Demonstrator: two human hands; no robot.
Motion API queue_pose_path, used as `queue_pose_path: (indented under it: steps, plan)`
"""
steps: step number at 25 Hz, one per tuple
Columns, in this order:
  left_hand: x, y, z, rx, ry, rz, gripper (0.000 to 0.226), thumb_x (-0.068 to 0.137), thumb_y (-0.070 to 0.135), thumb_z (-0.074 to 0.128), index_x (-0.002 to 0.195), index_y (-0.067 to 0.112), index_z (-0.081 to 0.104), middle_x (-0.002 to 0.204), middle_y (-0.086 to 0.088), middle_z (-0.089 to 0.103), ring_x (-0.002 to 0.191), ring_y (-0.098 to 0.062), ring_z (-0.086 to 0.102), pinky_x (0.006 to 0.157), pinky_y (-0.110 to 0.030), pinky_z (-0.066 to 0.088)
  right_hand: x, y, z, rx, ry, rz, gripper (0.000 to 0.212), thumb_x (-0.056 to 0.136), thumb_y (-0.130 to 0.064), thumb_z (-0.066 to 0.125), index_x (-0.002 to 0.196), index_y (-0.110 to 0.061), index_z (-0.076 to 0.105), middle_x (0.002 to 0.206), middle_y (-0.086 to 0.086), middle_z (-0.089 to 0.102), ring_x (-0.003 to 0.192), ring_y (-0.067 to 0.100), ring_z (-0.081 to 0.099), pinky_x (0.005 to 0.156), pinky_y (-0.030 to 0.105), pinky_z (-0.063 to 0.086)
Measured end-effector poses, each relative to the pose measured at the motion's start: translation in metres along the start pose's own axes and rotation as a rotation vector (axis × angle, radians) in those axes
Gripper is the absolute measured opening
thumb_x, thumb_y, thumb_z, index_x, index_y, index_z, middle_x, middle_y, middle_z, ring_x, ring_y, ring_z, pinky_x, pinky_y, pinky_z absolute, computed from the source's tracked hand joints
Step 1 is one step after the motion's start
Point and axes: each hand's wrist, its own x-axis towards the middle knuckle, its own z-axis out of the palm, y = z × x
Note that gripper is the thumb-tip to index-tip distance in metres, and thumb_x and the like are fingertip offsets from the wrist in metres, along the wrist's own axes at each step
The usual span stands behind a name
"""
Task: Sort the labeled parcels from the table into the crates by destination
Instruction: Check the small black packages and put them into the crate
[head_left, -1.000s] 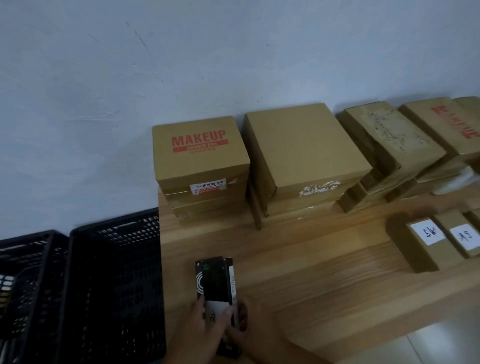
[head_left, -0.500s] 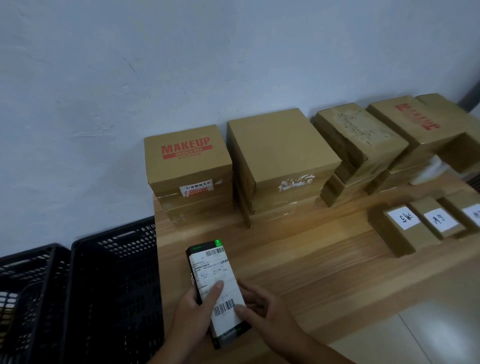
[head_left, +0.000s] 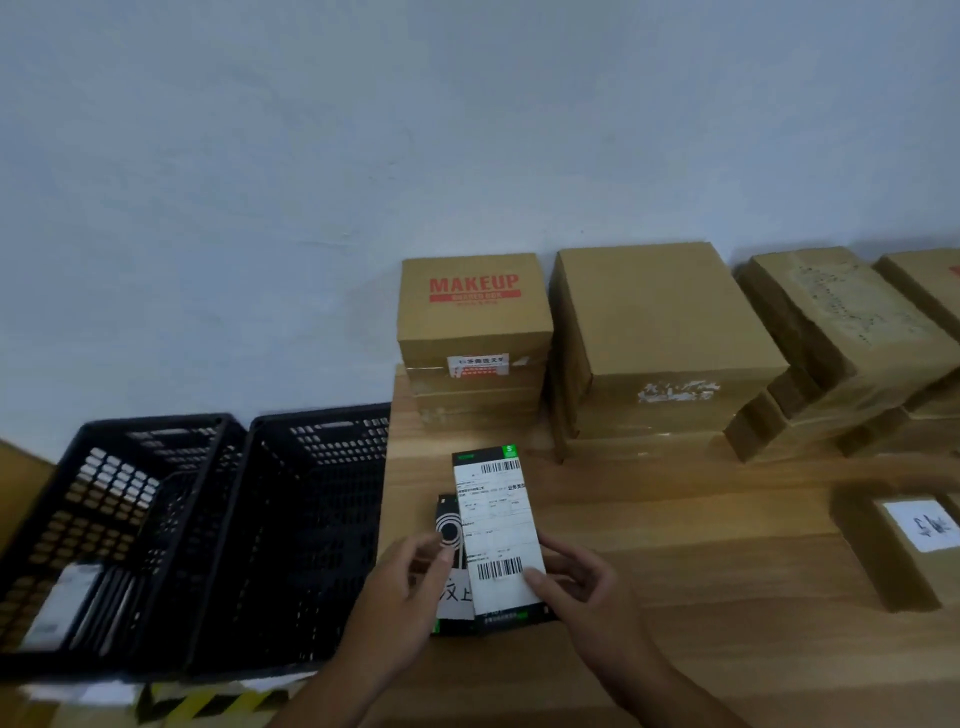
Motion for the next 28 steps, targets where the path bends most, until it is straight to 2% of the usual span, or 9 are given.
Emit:
queue_pose_path:
  steps: [2,4,7,10,14,18,21,24,28]
  plan:
    - [-0.009,-0.003,-0.009,0.154,0.093,0.082,0.027,0.094,0.054,0.055,0.12,0.046,0.055,0.12,0.027,0.053,0.11,0.009,0.052,0.094,-0.032,0.05,0.007,0.0,0.006,-0.035,-0.036,-0.02,0.043,0.086,-0.012,0.079,0.125,-0.024,0.068,0.106,0.0,0.079,0.097,0.019,0.076,0.074,0.035,0.063]
    - [-0.02,-0.005,-0.015,0.264,0.178,0.143,0.035,0.095,0.048,0.056,0.129,0.042,0.051,0.125,0.023,0.047,0.118,0.001,0.047,0.097,-0.031,0.045,0.016,-0.001,0.013,-0.074,-0.07,-0.045,0.04,0.085,-0.011,0.08,0.122,-0.024,0.071,0.105,-0.002,0.079,0.094,0.018,0.077,0.072,0.033,0.063]
    - [-0.041,-0.011,-0.025,0.384,0.321,0.17,0.04,0.096,0.045,0.057,0.134,0.034,0.05,0.129,0.017,0.045,0.119,-0.004,0.045,0.098,-0.028,0.041,0.03,0.002,0.031,-0.153,-0.17,-0.063,0.039,0.084,-0.02,0.083,0.12,-0.033,0.073,0.11,-0.004,0.078,0.1,0.017,0.075,0.08,0.04,0.063]
    - [-0.066,-0.027,-0.037,0.425,0.455,0.098,0.046,0.095,0.049,0.055,0.137,0.032,0.049,0.132,0.016,0.045,0.121,-0.006,0.044,0.102,-0.028,0.039,0.036,0.003,0.059,-0.216,-0.262,-0.062,0.041,0.081,-0.028,0.085,0.119,-0.038,0.072,0.112,-0.006,0.077,0.103,0.012,0.073,0.086,0.04,0.062]
    - [-0.1,-0.062,-0.056,0.412,0.555,-0.002,0.05,0.093,0.052,0.055,0.139,0.033,0.048,0.131,0.018,0.043,0.12,-0.006,0.046,0.101,-0.027,0.043,0.028,0.002,0.104,-0.268,-0.384,-0.109,0.037,0.082,-0.02,0.084,0.114,-0.034,0.074,0.104,-0.008,0.079,0.097,0.012,0.075,0.078,0.033,0.063]
    - [-0.139,-0.102,-0.079,0.376,0.65,-0.113,0.05,0.093,0.051,0.055,0.14,0.036,0.046,0.131,0.019,0.043,0.118,-0.008,0.047,0.101,-0.032,0.043,0.011,0.01,0.153,-0.307,-0.515,-0.076,0.039,0.085,-0.017,0.082,0.12,-0.028,0.072,0.104,-0.006,0.079,0.096,0.013,0.075,0.082,0.039,0.063]
    - [-0.172,-0.132,-0.097,0.371,0.727,-0.188,0.046,0.093,0.046,0.058,0.137,0.031,0.051,0.127,0.014,0.048,0.119,-0.01,0.047,0.102,-0.031,0.041,-0.007,0.017,0.193,-0.336,-0.614,-0.044,0.036,0.086,-0.02,0.081,0.118,-0.033,0.07,0.1,-0.01,0.079,0.093,0.008,0.075,0.074,0.03,0.063]
    - [-0.203,-0.16,-0.117,0.355,0.768,-0.255,0.047,0.092,0.046,0.058,0.135,0.03,0.052,0.126,0.014,0.048,0.119,-0.011,0.048,0.102,-0.031,0.04,-0.026,0.028,0.235,-0.369,-0.68,-0.03,0.035,0.087,-0.018,0.08,0.118,-0.03,0.069,0.099,-0.008,0.08,0.09,0.009,0.076,0.069,0.023,0.061]
    - [-0.242,-0.199,-0.149,0.309,0.845,-0.327,0.045,0.092,0.042,0.061,0.134,0.027,0.054,0.126,0.012,0.05,0.118,-0.011,0.049,0.101,-0.029,0.039,-0.054,0.045,0.297,-0.406,-0.748,-0.026,0.034,0.087,-0.016,0.079,0.117,-0.027,0.07,0.098,-0.006,0.08,0.088,0.01,0.076,0.067,0.022,0.061]
